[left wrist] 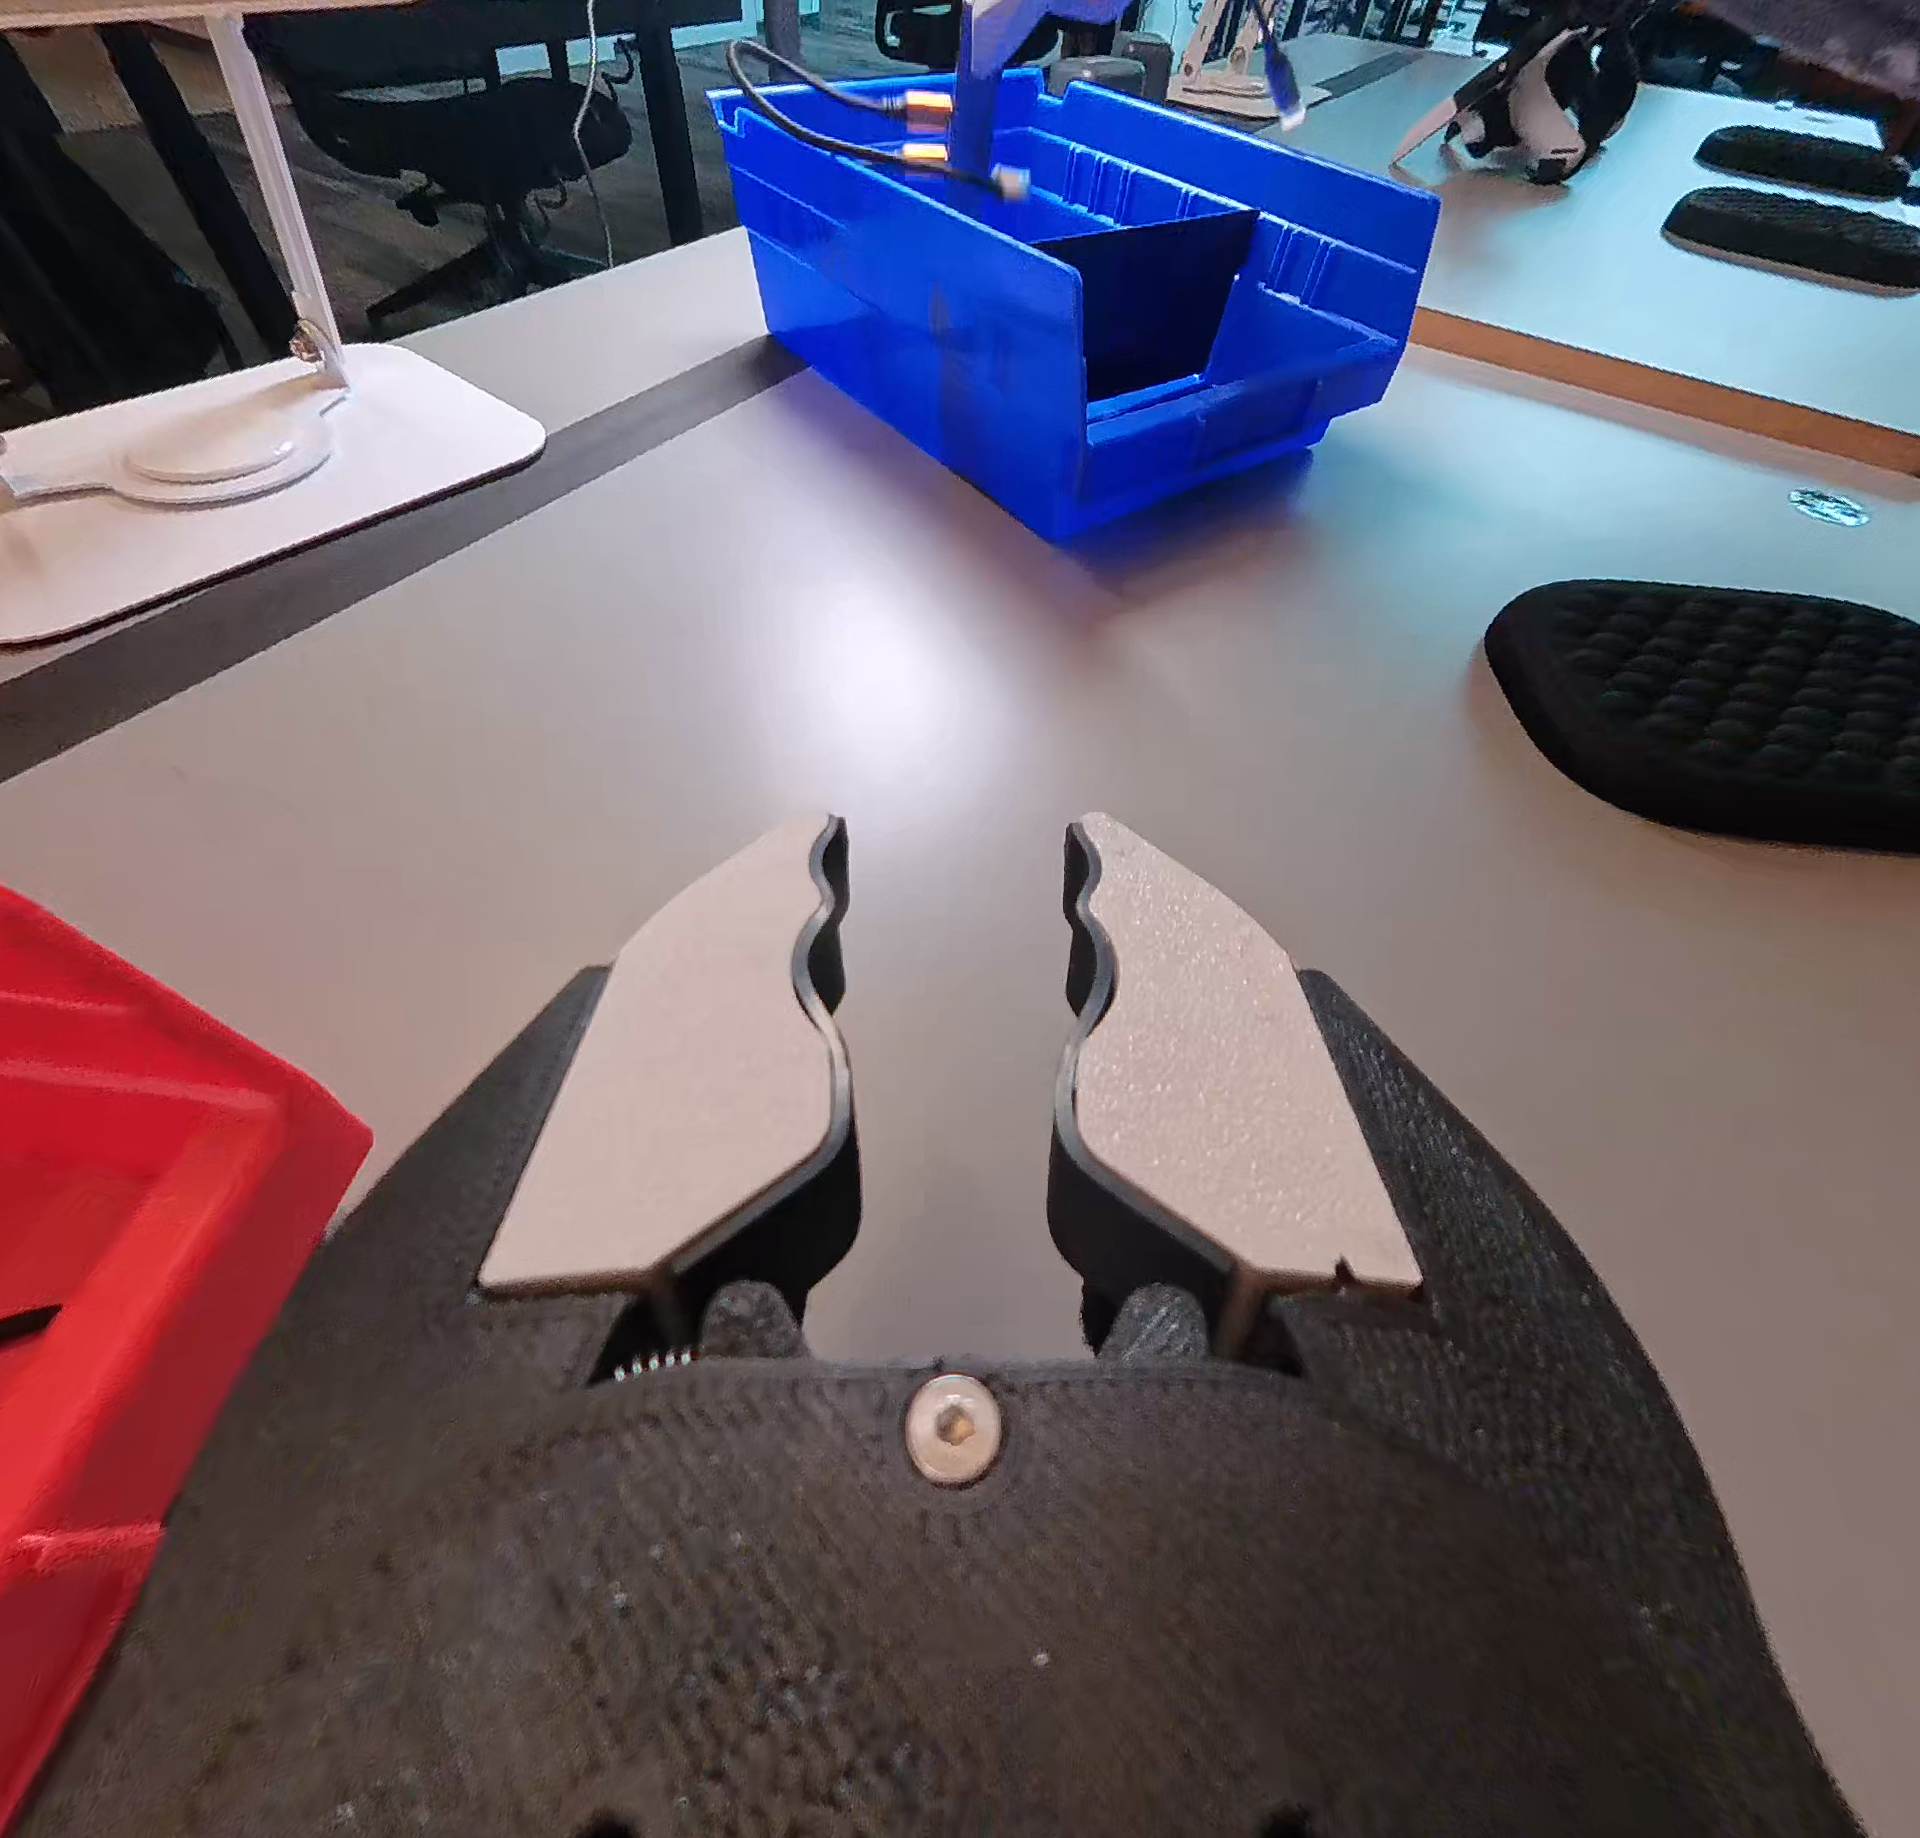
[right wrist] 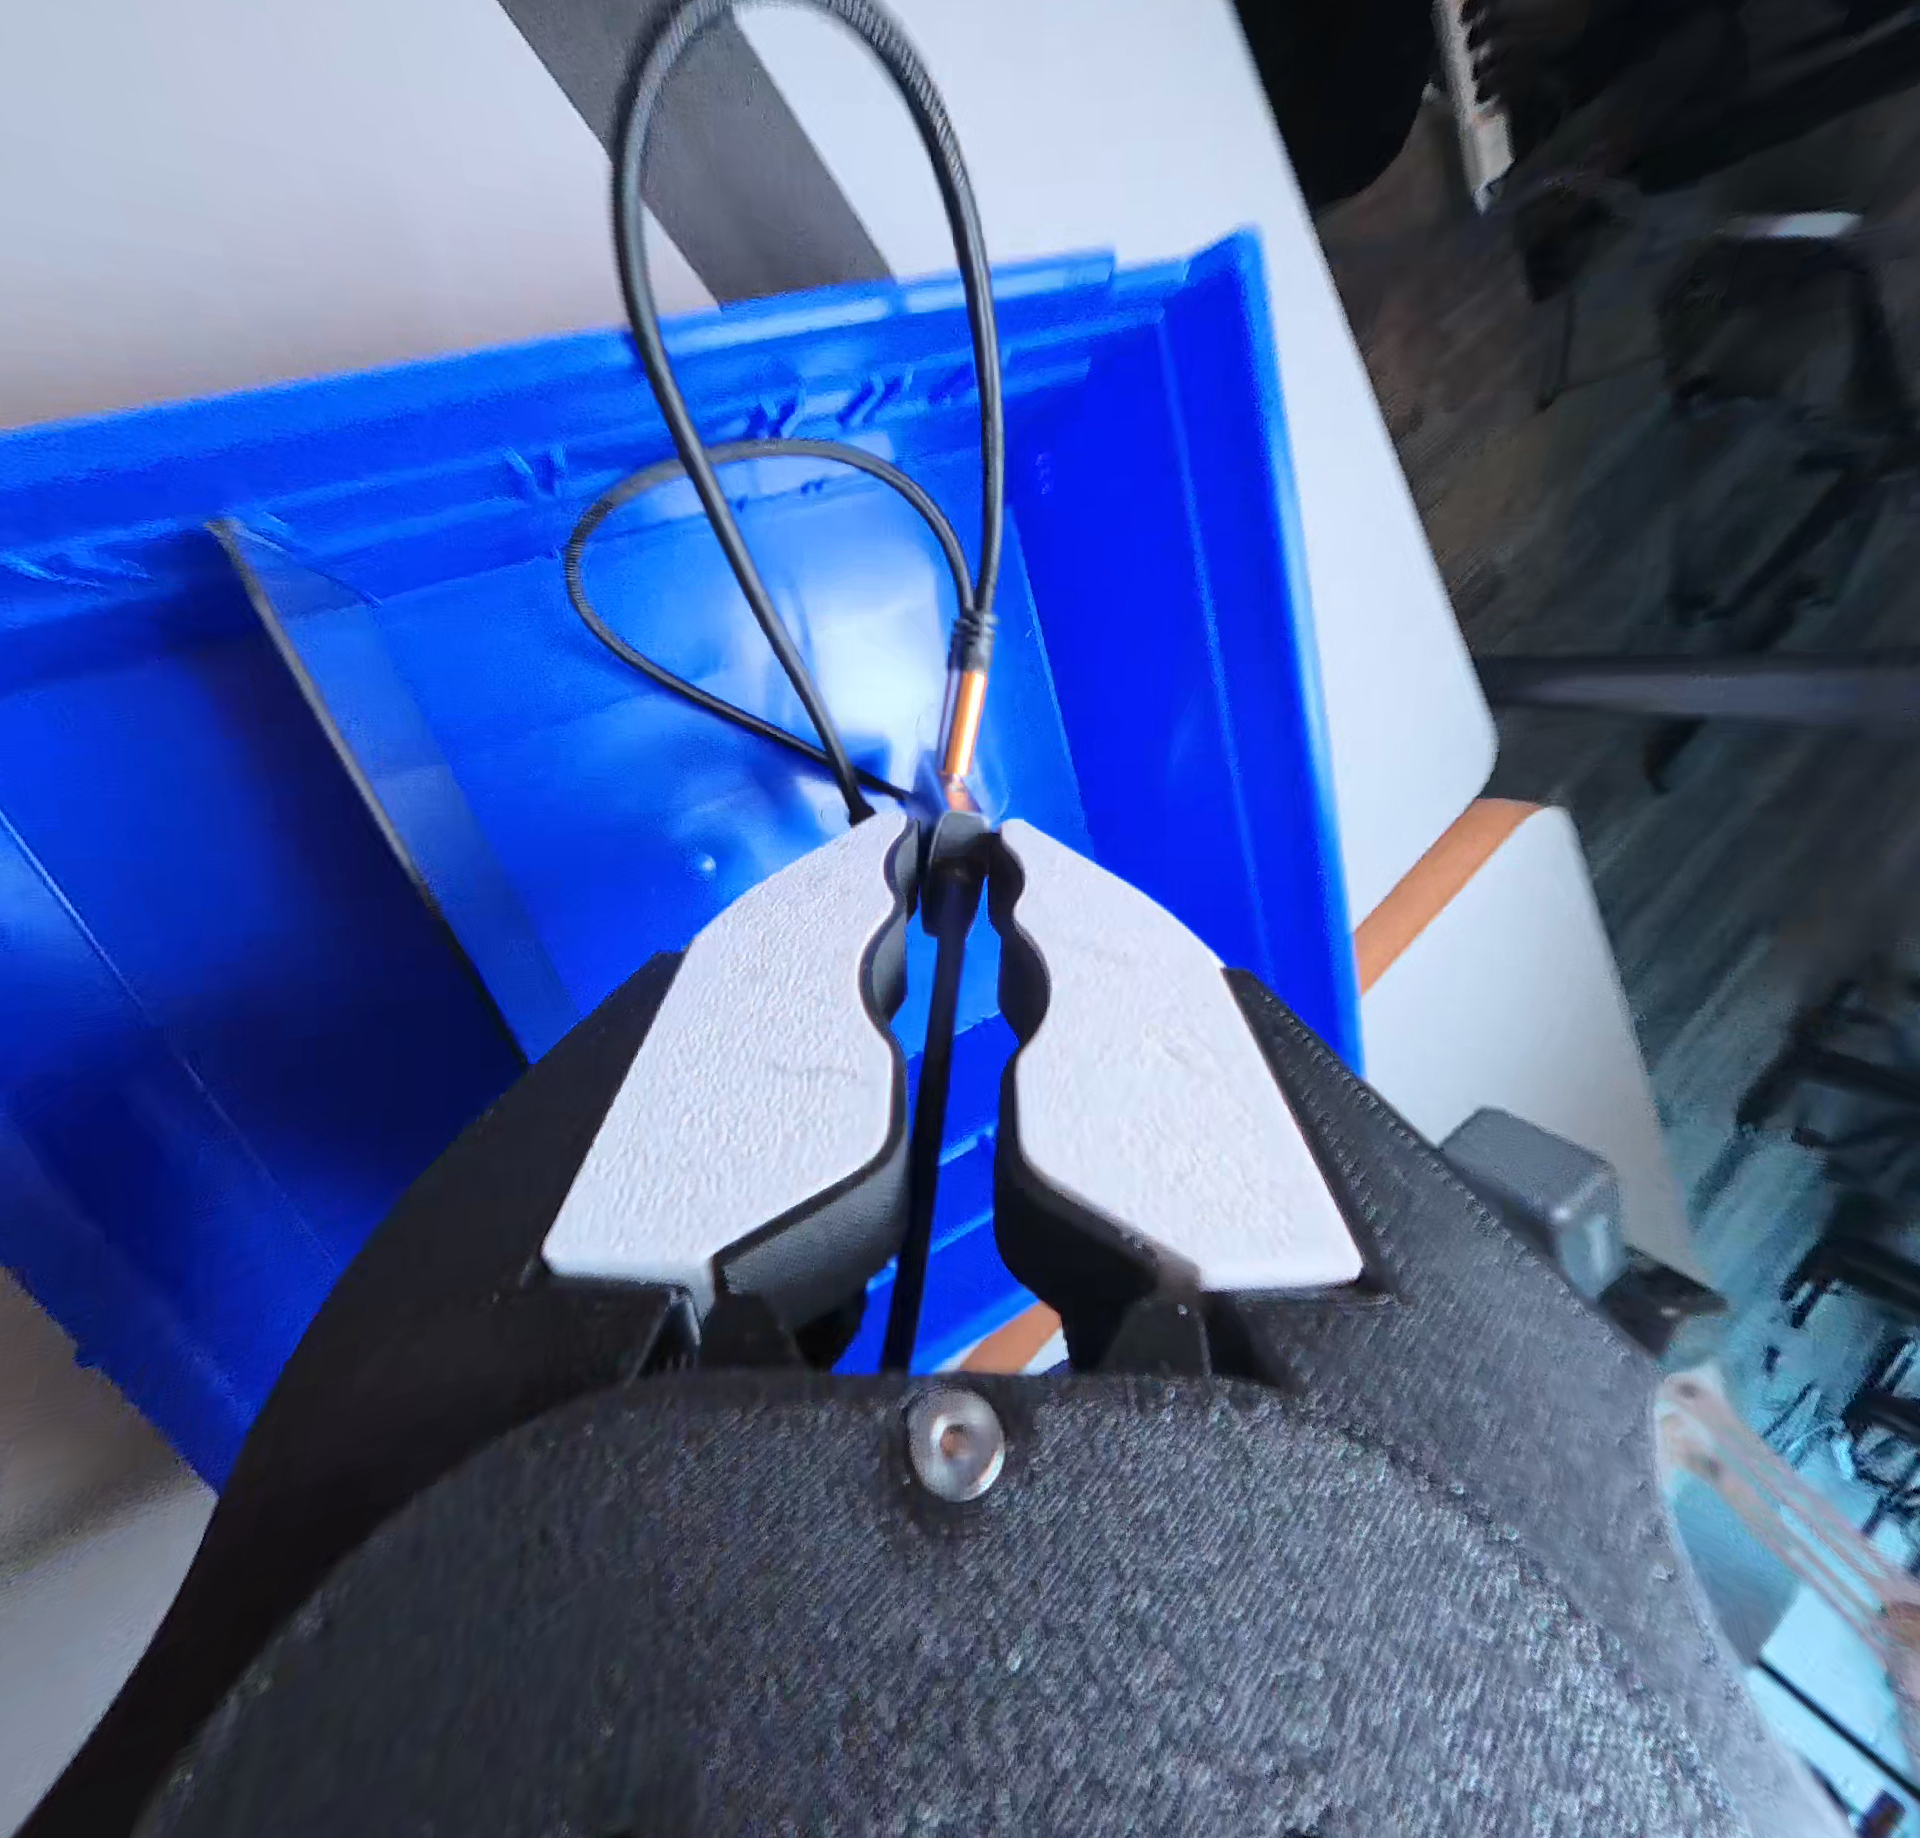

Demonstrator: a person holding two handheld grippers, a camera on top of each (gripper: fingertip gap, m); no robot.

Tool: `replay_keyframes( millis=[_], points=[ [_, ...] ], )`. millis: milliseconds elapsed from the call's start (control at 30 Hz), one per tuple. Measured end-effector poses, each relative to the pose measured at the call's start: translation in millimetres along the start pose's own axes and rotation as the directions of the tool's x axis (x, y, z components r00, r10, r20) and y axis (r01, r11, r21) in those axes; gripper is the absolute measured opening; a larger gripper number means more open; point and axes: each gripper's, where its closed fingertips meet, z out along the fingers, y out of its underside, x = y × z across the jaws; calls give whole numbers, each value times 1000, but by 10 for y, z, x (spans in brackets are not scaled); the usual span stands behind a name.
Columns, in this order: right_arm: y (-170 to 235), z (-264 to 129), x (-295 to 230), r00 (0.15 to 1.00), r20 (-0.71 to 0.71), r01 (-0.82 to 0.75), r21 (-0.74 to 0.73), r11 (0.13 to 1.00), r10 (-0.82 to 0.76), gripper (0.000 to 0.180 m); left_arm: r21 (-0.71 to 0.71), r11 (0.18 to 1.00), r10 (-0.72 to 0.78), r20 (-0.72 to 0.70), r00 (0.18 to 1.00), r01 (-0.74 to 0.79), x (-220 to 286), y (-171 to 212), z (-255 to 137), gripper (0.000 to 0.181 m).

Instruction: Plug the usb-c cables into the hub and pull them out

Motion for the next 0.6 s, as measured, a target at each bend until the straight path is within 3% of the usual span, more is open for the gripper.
replay_keyframes(
  millis=[100, 167, 233, 367, 467, 600],
  points=[
    [261, 203, 21, 1000, -21, -16, -94, 995, 14, 18, -1, 1000, -11, -7, 1000, 11, -3, 20, 16, 40],
    [386, 222, 73, 999, -43, -18, -141, 990, 12, 32, -9, 1000, -9, -7, 1000, 9, -3, 44, 30, 40],
    [382, 110, 181, 997, -69, -44, -107, 993, 36, 36, -18, 1000, -4, 0, 1000, 4, -9, 66, 42, 40],
    [186, -370, 413, 987, -95, -126, 73, 989, 133, 39, -23, 1000, -5, 11, 1000, 5, -22, 84, 55, 40],
    [-23, -807, 418, 983, -124, -102, 223, 969, 132, 38, -20, 1000, -6, 22, 1000, 6, -37, 82, 48, 40],
    [-389, -1424, 113, 970, -173, -60, 509, 859, 170, 36, -13, 1000, -2, 38, 999, 3, -54, 66, 30, 40]
  ],
)
